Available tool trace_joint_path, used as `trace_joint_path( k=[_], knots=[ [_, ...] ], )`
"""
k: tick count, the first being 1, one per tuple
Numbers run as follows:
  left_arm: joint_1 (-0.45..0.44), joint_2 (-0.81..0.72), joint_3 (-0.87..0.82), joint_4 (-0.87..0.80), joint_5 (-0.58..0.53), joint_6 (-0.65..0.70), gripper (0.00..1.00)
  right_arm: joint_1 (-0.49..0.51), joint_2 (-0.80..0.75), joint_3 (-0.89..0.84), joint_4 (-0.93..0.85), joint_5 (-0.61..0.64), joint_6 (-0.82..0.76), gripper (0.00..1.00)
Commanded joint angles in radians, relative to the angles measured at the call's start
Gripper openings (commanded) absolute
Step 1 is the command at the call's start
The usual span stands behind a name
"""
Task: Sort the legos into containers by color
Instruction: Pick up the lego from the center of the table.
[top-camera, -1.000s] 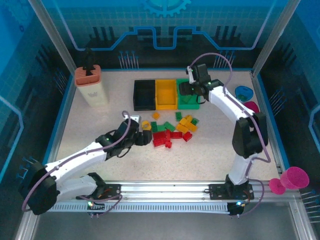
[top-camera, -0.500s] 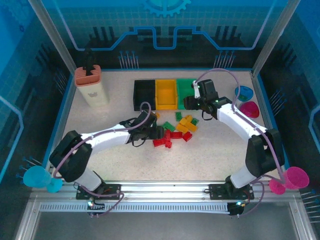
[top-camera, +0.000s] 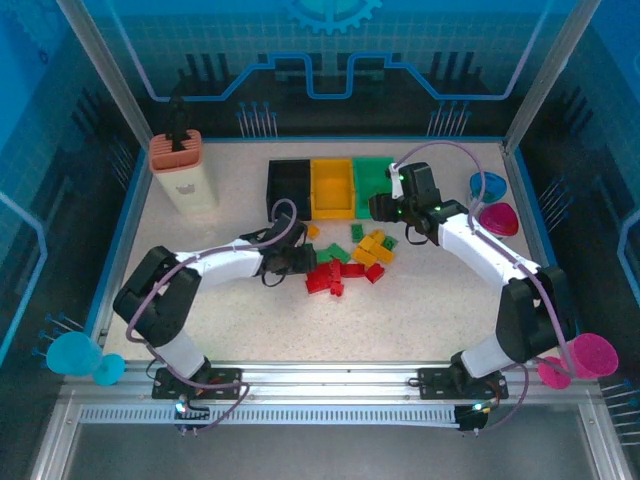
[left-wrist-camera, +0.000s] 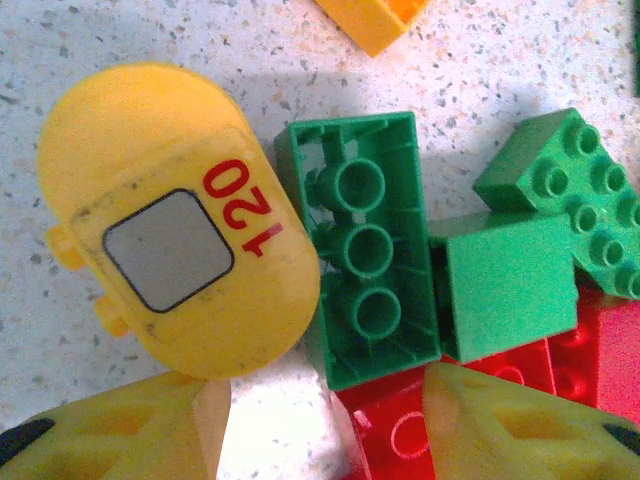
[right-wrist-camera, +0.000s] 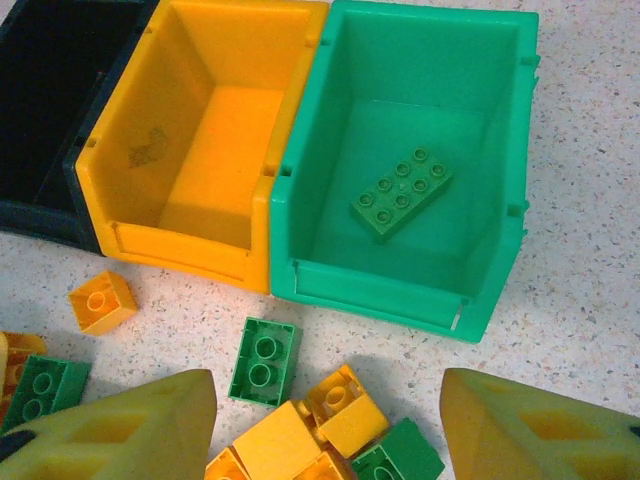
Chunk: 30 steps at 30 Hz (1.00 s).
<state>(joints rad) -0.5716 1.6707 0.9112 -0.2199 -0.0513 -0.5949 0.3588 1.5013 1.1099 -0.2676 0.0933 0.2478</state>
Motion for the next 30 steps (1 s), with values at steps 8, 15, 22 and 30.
trace_joint_path(
  k=[8,15,22,30],
  knots=[
    [0.064,0.073,0.111,-0.002,0.057,0.033,0.58,-0.011,-0.046,-0.027,0.012,0.001,0.011,0.6],
    [0.052,0.098,0.136,-0.017,0.058,0.035,0.6,-0.02,-0.055,-0.038,0.013,0.004,0.012,0.6],
    [0.016,0.147,0.172,-0.062,-0.002,0.047,0.59,-0.02,-0.052,-0.033,0.016,-0.006,0.015,0.59],
    [0.008,0.206,0.235,-0.112,-0.047,0.058,0.58,-0.023,-0.058,-0.041,0.019,-0.007,0.012,0.59]
  ],
)
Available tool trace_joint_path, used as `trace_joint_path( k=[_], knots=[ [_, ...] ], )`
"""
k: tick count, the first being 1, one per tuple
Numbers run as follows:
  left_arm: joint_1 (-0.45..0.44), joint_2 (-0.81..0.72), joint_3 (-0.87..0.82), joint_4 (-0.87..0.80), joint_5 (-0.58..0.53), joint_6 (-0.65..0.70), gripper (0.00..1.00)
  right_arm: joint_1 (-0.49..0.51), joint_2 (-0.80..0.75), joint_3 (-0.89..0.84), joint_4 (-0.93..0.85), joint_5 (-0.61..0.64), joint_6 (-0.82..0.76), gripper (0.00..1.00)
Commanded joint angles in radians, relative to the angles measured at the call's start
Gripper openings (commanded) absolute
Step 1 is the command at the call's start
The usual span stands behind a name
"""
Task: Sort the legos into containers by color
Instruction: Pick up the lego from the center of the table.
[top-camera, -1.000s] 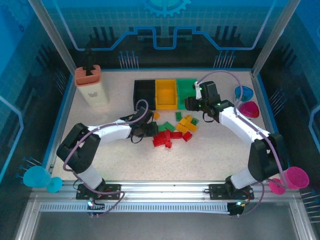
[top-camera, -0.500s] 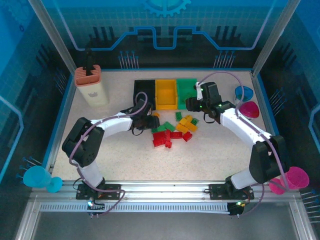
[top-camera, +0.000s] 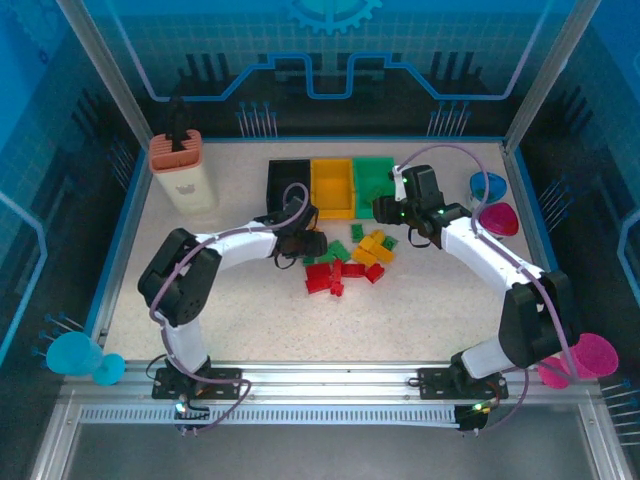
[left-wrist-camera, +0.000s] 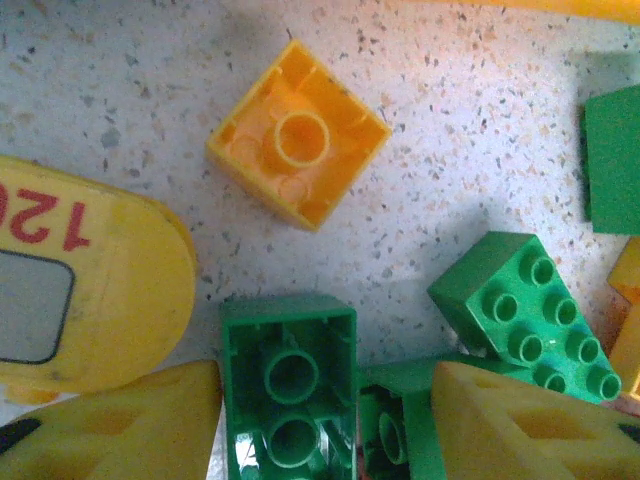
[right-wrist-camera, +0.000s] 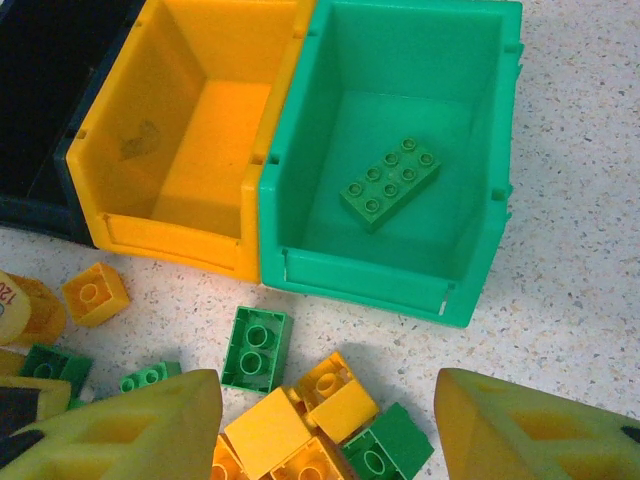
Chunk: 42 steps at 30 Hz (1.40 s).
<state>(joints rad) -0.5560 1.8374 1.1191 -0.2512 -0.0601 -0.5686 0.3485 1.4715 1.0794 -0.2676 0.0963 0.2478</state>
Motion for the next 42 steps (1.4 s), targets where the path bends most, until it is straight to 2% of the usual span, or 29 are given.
trace_joint_path(
  k=[1,8,12,15,26,32,42],
  knots=[
    [-0.008,0.045,0.035,-0.087,-0.045,0.035,0.57,-0.013,-0.027,-0.011,0.019,-0.01,0.011,0.59],
    [-0.007,0.055,0.04,-0.13,-0.092,0.052,0.56,-0.016,-0.039,-0.034,0.033,-0.015,0.013,0.59],
    [-0.009,0.021,-0.004,-0.116,-0.092,0.053,0.61,-0.017,-0.045,-0.048,0.04,-0.015,0.015,0.59],
    [-0.009,0.021,-0.022,-0.115,-0.099,0.062,0.61,-0.018,-0.046,-0.053,0.043,-0.018,0.018,0.59],
    [-0.009,0.042,0.025,-0.158,-0.104,0.093,0.48,-0.025,-0.06,-0.033,0.024,-0.02,0.014,0.58],
    [-0.016,0.033,0.056,-0.202,-0.122,0.112,0.33,-0.027,-0.075,-0.046,0.026,-0.024,0.018,0.58],
    [-0.03,-0.192,0.089,-0.199,-0.104,0.144,0.34,-0.044,-0.148,-0.138,0.057,-0.045,0.059,0.58]
  ],
)
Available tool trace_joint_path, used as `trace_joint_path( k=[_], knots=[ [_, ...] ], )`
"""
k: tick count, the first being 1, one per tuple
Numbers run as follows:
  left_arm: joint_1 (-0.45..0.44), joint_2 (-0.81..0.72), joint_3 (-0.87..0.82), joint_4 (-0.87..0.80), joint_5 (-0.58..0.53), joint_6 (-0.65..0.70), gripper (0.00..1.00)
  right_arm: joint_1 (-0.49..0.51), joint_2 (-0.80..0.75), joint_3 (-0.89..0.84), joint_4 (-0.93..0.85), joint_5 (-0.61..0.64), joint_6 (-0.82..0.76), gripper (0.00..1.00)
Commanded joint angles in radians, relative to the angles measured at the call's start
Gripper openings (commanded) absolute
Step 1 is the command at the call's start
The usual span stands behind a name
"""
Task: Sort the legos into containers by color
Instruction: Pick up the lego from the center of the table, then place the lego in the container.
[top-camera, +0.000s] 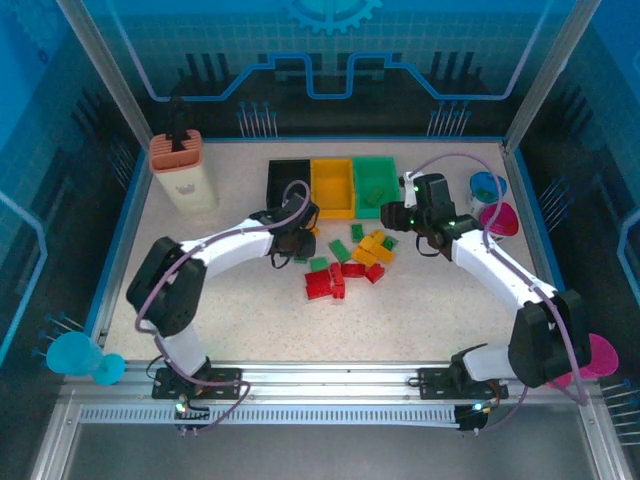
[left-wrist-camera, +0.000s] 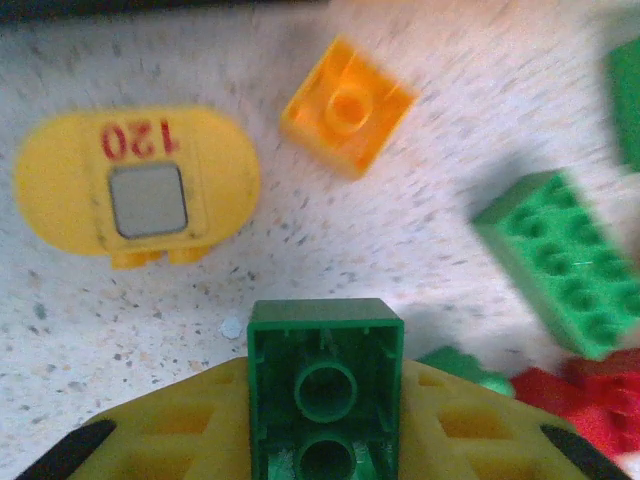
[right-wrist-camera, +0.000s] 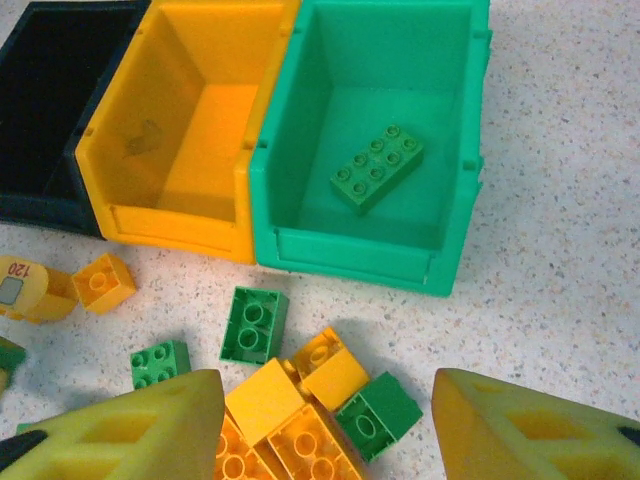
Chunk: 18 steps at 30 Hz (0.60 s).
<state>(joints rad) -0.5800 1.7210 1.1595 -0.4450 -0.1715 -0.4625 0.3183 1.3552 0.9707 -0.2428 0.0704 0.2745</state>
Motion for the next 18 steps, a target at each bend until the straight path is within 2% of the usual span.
trace_joint_path(
  k=[1,7,18],
  knots=[
    [-0.006,-0.085,0.056,0.009,0.02,0.043,0.34,-0.014,-0.039,-0.04,0.036,-0.023,0.039,0.58],
    [-0.005,-0.062,0.133,0.15,0.148,0.094,0.35,-0.014,-0.114,-0.161,0.062,-0.046,0.098,0.57],
    [-0.007,0.2,0.442,0.263,0.284,0.097,0.37,-0.013,-0.248,-0.321,0.059,-0.064,0.143,0.57]
  ],
)
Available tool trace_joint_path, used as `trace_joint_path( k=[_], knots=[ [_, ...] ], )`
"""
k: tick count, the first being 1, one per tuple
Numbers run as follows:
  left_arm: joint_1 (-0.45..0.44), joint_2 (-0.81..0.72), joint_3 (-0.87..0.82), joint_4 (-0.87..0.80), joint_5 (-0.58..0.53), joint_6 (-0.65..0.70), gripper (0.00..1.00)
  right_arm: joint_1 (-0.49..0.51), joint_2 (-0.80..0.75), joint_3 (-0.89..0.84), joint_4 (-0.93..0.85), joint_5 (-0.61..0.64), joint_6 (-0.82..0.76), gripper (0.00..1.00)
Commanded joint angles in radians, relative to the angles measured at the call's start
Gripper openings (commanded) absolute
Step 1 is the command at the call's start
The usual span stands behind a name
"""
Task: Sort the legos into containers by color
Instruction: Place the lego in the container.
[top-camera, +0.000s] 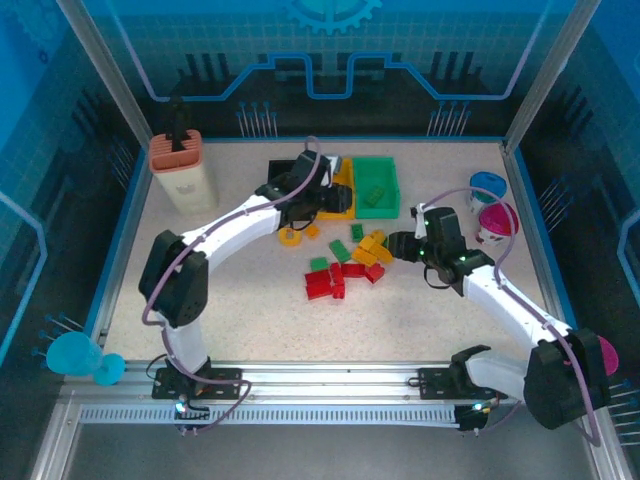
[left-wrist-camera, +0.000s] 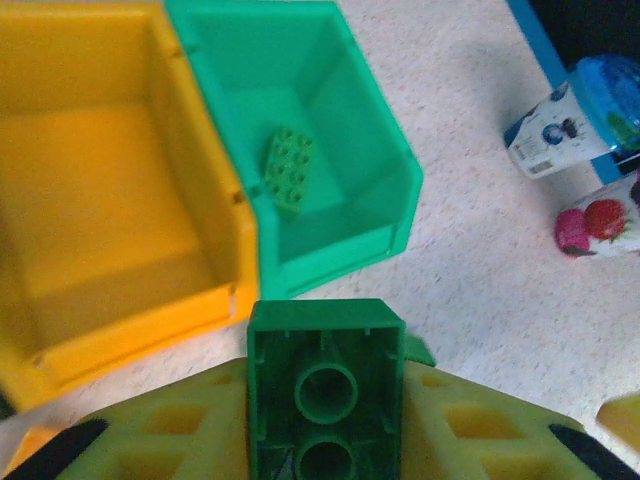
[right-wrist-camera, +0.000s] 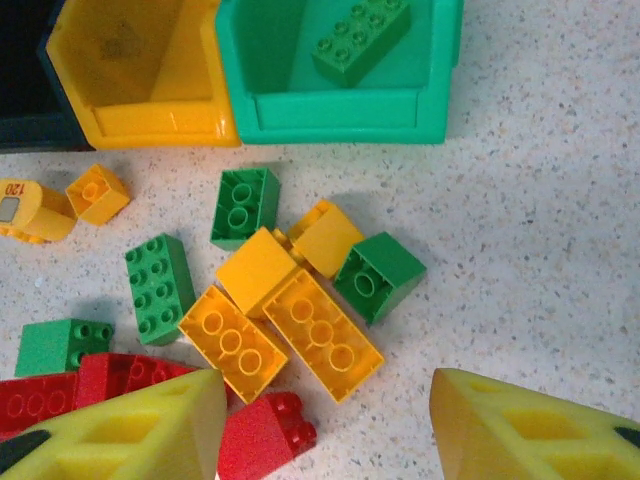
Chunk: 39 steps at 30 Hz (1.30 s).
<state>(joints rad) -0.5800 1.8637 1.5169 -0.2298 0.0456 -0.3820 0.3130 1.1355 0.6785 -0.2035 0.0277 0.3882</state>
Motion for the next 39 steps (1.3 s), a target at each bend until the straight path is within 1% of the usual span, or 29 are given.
trace_joint_path(
  k=[1,6,13,16,19,22,24,26,27,31,34,39],
  knots=[
    [-0.006,0.083,0.113,0.05,0.07,0.013,0.36,-0.006,-0.035,-0.039,0.022,-0.027,0.036,0.57],
    [-0.009,0.207,0.229,0.114,0.099,0.008,0.37,-0.004,-0.06,-0.066,0.031,-0.036,0.039,0.56],
    [-0.009,0.329,0.34,0.176,0.105,-0.006,0.37,-0.004,-0.098,-0.057,-0.003,-0.034,0.017,0.56],
    [-0.01,0.388,0.411,0.157,0.099,-0.008,0.37,-0.005,-0.111,-0.053,-0.013,-0.037,0.015,0.56],
    [-0.012,0.448,0.509,0.097,0.084,0.006,0.38,-0.005,-0.115,-0.05,-0.023,-0.048,0.016,0.56],
    [-0.012,0.49,0.585,0.055,0.069,0.026,0.46,-0.005,-0.12,-0.055,-0.033,-0.048,0.017,0.56],
    [-0.011,0.503,0.624,0.026,0.063,0.044,0.56,-0.005,-0.127,-0.056,-0.04,-0.046,0.018,0.56],
    [-0.012,0.495,0.647,0.004,0.056,0.059,0.74,-0.005,-0.136,-0.056,-0.05,-0.048,0.021,0.57],
    [-0.011,0.485,0.646,0.004,0.054,0.064,0.78,-0.005,-0.14,-0.057,-0.053,-0.049,0.02,0.57],
    [-0.013,0.394,0.599,0.016,0.043,0.075,0.8,-0.004,-0.144,-0.056,-0.061,-0.041,0.019,0.58],
    [-0.02,0.284,0.499,0.048,0.022,0.085,0.8,-0.004,-0.121,-0.045,-0.072,-0.028,0.014,0.62],
    [-0.037,0.087,0.294,0.047,-0.053,0.116,0.8,-0.005,-0.046,-0.006,-0.093,-0.027,0.005,0.64]
  ],
)
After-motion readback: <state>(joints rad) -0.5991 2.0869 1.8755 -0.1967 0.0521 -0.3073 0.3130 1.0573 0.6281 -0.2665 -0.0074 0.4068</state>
